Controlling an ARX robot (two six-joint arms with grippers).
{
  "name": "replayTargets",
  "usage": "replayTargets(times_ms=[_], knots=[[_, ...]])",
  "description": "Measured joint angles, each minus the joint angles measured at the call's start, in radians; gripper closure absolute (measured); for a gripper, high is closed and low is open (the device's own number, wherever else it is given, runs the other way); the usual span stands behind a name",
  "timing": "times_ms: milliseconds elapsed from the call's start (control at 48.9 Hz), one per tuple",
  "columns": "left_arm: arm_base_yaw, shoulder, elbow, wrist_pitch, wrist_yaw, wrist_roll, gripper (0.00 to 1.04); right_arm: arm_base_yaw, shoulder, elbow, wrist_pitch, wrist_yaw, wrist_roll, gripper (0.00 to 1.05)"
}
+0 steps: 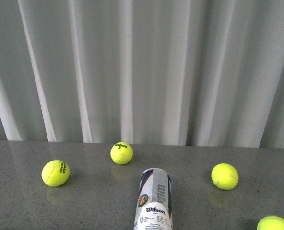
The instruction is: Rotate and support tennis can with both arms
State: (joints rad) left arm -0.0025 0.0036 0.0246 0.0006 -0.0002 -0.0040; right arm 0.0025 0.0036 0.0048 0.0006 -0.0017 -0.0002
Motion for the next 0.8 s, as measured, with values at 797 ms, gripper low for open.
replayTargets(times_ms=[797], knots=[[0.0,0.0,0.0,0.0,0.0,0.0,0.07,0.0,0.0,0.0,0.0,0.0,0.0,0.07]])
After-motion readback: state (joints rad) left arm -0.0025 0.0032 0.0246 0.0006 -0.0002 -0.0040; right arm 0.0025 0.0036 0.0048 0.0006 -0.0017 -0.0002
